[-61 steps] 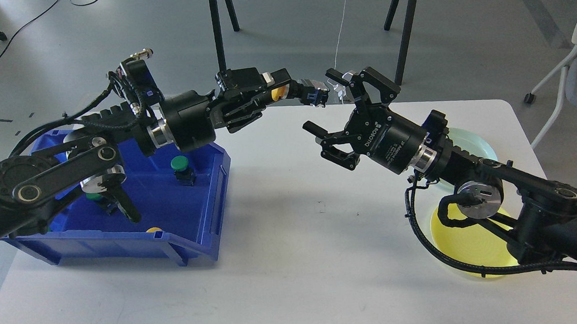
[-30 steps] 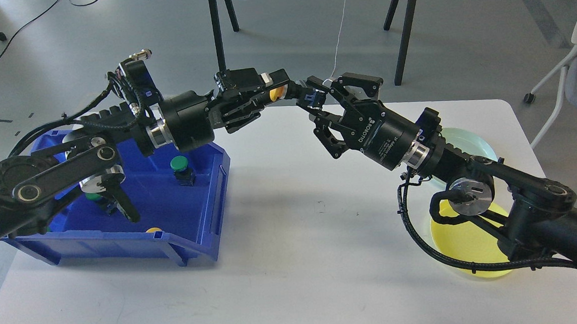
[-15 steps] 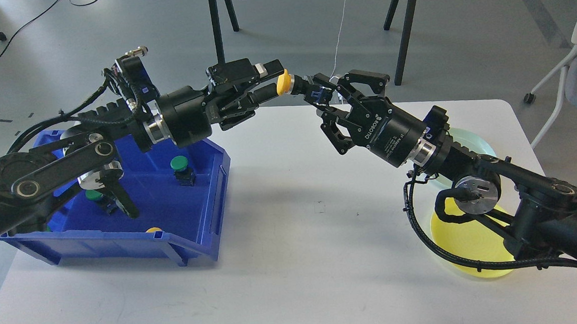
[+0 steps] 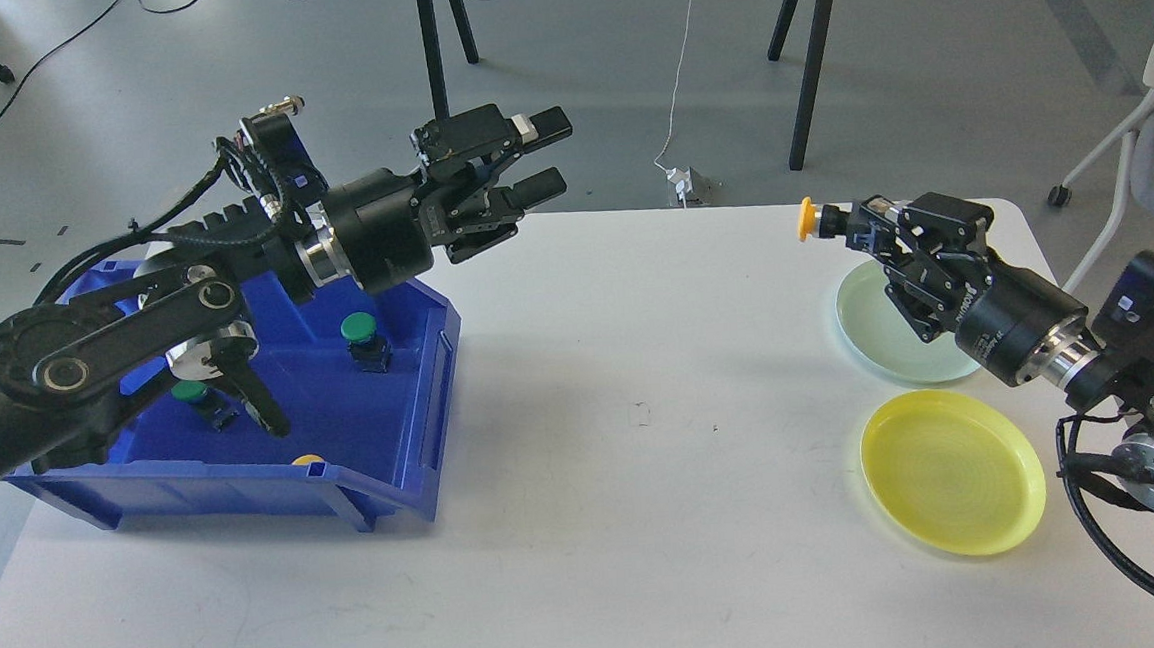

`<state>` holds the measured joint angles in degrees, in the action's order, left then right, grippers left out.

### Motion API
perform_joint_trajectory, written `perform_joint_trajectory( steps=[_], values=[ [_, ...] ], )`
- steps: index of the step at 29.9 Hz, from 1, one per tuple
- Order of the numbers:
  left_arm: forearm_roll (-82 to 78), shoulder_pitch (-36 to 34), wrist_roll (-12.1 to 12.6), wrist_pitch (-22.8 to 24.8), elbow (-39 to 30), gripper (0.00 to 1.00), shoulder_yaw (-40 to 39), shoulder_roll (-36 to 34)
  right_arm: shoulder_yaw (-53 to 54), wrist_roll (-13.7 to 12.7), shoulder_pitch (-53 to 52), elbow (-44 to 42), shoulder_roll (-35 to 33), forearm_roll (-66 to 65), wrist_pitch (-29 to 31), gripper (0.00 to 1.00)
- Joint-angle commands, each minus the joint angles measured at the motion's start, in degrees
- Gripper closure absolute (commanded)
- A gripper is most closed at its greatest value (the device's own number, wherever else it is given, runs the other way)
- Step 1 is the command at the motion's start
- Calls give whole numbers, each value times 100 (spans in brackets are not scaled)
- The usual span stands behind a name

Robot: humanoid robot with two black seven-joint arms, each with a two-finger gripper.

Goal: Pass button and place on color plate
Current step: 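Carry the yellow button with the right gripper and release it on the yellow plate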

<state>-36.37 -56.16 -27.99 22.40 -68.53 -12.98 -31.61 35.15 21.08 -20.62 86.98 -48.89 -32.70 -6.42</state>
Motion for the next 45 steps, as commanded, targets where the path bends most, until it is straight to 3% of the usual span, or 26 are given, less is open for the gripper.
perform_joint_trajectory(
  steps=[1, 8, 19, 25, 28, 34, 38, 45],
  values=[
    [-1, 0, -1, 10, 6, 21, -2, 6, 35, 37, 751, 319, -340, -290, -745, 99],
    [-1, -9, -1, 10, -3, 21, -2, 6, -8, 125, 1710, 434, -367, -931, -2142, 99],
    [7, 9, -1, 10, -3, 21, -2, 6, -509, 72, 2132, 162, -323, -993, -2158, 88],
    [-1, 8, -1, 18, -3, 21, -2, 6, -562, -7, 2176, -110, -288, -949, -2158, 76],
    [-1, 9, -1, 27, -3, 21, -2, 6, -562, 2, 2203, -225, -279, -940, -2158, 61],
    [7, 9, -1, 27, -3, 21, -2, 6, -632, -16, 2194, -243, -156, -914, -2158, 49],
    [7, 0, -1, 27, -3, 21, -2, 6, -633, -16, 2168, -164, -147, -897, -2158, 41],
    [34, 9, -1, 10, -3, 20, -11, 6, -492, 2, 2185, 328, -410, -888, -2158, 16]
  ],
)
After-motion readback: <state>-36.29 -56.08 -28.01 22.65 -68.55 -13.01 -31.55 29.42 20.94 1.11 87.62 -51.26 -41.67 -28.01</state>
